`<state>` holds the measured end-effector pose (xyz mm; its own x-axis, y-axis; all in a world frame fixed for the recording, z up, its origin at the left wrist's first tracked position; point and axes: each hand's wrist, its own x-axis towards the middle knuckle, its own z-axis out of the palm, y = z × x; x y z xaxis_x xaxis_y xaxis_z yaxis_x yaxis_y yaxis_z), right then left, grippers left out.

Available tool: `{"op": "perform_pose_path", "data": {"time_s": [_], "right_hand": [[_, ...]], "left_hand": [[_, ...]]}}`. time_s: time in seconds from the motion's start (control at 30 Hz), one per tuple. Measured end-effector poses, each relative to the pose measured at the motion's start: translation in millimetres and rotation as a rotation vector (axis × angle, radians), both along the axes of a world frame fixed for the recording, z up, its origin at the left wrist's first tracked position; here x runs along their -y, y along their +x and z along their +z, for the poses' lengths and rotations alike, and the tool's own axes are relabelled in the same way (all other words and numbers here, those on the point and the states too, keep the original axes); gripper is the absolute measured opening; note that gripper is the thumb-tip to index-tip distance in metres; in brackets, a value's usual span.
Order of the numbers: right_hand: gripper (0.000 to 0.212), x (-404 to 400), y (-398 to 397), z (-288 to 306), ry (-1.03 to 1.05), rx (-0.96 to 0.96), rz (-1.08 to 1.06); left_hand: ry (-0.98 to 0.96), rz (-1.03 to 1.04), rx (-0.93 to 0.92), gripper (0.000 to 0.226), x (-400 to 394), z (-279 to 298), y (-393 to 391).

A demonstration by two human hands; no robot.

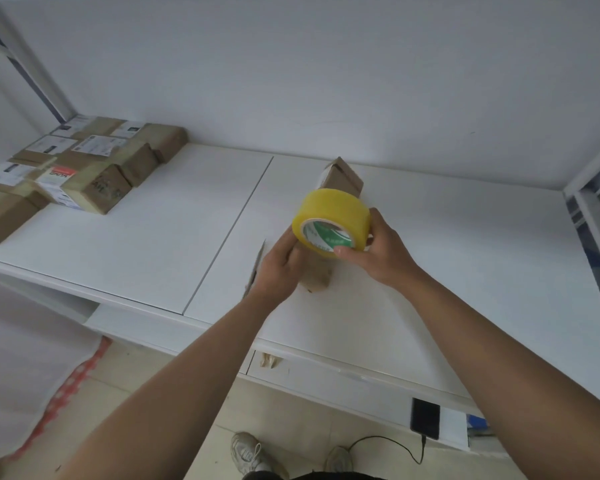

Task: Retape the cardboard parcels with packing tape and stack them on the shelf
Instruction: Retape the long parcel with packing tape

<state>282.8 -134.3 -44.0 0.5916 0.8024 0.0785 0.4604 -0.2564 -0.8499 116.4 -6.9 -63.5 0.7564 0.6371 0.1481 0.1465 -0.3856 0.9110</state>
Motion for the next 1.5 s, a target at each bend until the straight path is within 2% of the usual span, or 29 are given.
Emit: {"op": "perform_pose_path", "data": {"time_s": [0.07,0.2,0.3,0.33,0.4,0.47,0.53,0.63,0.83,0.97,1.07,1.37,1.5], "right_hand": [[0.05,-4.0,-2.8,0.5,-0.031,0.04,0.013],[0.062,-14.9,-11.0,-3.1,-0.037,0.012,0.018],[0.061,-25.5,-16.2,-3.5,-0.026,0.034,0.021],[0.06,-28.7,-17.3,-4.0,-0.022,0.039,0.022],[0.059,-34.2,-19.1,-6.7,-0.019,0.028,0.021],[0.057,-38.3,-22.2,-9.2,-0.02,-0.005,0.02],[0.058,-42.8,-25.3,-12.9,-0.02,-0.032,0.021],[0.063,-47.0,-29.4,-16.2,-0.015,-0.06,0.022],[0.059,-44.2,-24.2,-12.4,-0.071,-0.016,0.022],[0.054,-28.8,-20.5,-13.2,-0.035,-0.013,-0.011],[0.049,-9.1,-15.6,-18.0,-0.003,-0.078,-0.042],[0.059,-22.8,-21.1,-30.3,0.138,-0.345,-0.068],[0.063,-27.2,-15.0,-29.0,0.081,-0.287,-0.062]], "left_hand": [[-0.131,0.047,-0.019,0.027,-0.2,-9.9,1.9],[-0.066,0.142,-0.127,0.023,-10.1,-20.9,3.2],[-0.137,0.213,-0.094,0.023,-10.1,-26.4,4.3],[-0.172,0.242,-0.069,0.031,-9.3,-29.8,3.6],[-0.162,0.276,-0.079,0.077,-1.8,-36.1,0.0],[-0.017,0.264,-0.123,0.114,10.9,-36.8,-2.0],[0.157,0.252,-0.167,0.127,18.6,-40.3,-0.9],[0.288,0.3,-0.215,0.127,22.0,-43.4,2.7],[0.299,0.345,-0.286,0.123,25.5,-43.7,3.1],[0.311,0.327,-0.347,0.121,26.1,-43.9,2.8],[0.311,0.331,-0.375,0.12,26.8,-44.9,3.1],[0.381,0.366,-0.328,0.098,20.0,-45.7,8.7],[0.348,0.379,-0.348,0.101,19.6,-46.3,10.6]]}}
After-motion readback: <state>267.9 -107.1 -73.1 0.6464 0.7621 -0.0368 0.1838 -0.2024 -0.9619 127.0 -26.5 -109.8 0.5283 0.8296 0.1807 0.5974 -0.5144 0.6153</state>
